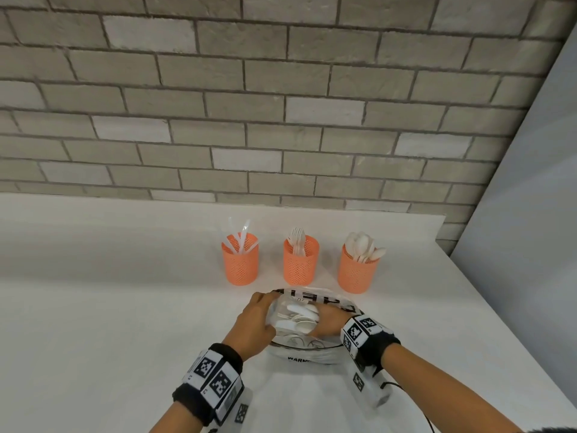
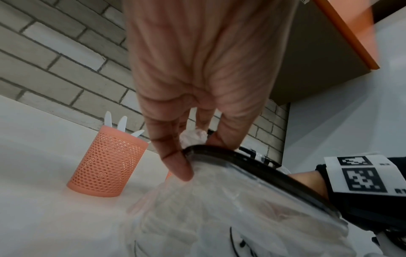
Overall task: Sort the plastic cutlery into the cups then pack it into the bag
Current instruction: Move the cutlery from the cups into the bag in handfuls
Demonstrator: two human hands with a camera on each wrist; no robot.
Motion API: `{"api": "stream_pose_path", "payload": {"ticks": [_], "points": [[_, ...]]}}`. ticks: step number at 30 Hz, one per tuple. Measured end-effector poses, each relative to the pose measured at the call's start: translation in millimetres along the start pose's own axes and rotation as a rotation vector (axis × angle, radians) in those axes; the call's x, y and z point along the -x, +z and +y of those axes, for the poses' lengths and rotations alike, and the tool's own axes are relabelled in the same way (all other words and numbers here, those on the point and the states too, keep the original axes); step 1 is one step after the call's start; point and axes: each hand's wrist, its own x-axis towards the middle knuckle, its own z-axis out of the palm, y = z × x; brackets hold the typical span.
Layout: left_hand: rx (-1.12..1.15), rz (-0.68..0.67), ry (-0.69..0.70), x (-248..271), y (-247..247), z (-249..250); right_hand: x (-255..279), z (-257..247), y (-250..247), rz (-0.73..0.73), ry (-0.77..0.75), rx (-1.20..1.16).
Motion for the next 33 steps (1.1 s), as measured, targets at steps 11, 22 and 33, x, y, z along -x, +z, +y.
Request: {"api": "stream_pose_path", "payload": {"ticks": [11,22,33], "points": [[-0.001,0.021,-0.059,2.0,1.1,1.4,8.2,-3.0,-4.6,0.007,-0.013,0.048],[-0.009,0.047,-0.080,-0.4,-3.1,4.6,7.4,-5.3,-8.5,-0.006,-0.011,0.037],[0.002,0.030,-0.104,-2.6,-4.4,5.1,10.4,-4.8,-15.7,0.010,-0.052,0.074]]}}
